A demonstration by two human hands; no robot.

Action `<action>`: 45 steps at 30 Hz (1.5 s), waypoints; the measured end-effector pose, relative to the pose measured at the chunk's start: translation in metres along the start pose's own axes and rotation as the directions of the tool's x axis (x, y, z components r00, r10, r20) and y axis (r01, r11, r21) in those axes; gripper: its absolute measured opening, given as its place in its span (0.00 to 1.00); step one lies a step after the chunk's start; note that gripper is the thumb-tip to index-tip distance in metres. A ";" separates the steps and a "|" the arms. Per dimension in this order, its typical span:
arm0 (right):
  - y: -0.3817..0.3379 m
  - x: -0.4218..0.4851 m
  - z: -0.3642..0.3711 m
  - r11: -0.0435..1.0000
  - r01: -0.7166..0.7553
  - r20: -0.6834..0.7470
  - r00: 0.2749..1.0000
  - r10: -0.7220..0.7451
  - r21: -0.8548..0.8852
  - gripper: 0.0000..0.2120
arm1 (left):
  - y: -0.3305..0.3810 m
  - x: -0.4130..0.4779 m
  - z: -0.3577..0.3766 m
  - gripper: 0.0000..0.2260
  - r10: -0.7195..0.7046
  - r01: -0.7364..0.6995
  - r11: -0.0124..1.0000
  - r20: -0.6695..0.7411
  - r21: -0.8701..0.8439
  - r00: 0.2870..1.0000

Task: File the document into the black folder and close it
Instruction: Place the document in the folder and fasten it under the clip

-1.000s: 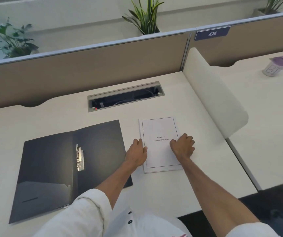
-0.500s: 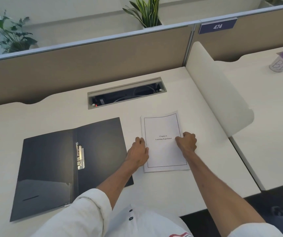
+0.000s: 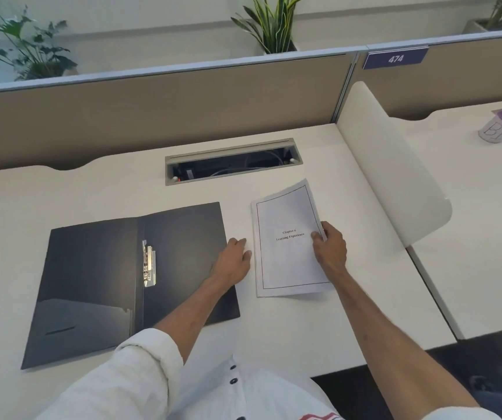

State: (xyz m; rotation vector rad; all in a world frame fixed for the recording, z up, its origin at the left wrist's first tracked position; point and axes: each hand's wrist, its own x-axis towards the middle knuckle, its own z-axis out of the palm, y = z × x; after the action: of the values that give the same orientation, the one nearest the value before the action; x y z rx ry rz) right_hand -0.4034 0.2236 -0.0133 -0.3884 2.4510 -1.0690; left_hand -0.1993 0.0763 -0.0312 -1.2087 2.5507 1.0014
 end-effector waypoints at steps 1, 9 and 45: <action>-0.003 -0.002 0.001 0.999 0.015 0.000 1.000 -0.016 0.047 0.09 | -0.006 -0.004 -0.004 0.23 -0.018 0.016 0.998 -0.029 -0.058 0.999; -0.049 -0.025 0.039 0.923 0.026 0.110 0.991 -0.074 0.385 0.12 | -0.052 -0.038 -0.041 0.18 -0.204 0.101 0.872 -0.168 -0.478 0.964; -0.100 -0.112 0.208 0.979 0.115 0.352 0.935 -0.049 -0.169 0.16 | -0.209 -0.123 -0.066 0.13 -0.386 0.303 0.907 -0.291 -0.292 0.875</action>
State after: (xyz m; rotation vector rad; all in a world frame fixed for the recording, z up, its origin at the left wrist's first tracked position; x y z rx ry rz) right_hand -0.1959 0.0752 -0.0340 -0.6837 2.2353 -0.7269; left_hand 0.0458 0.0181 -0.0382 -1.9867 2.3515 1.1118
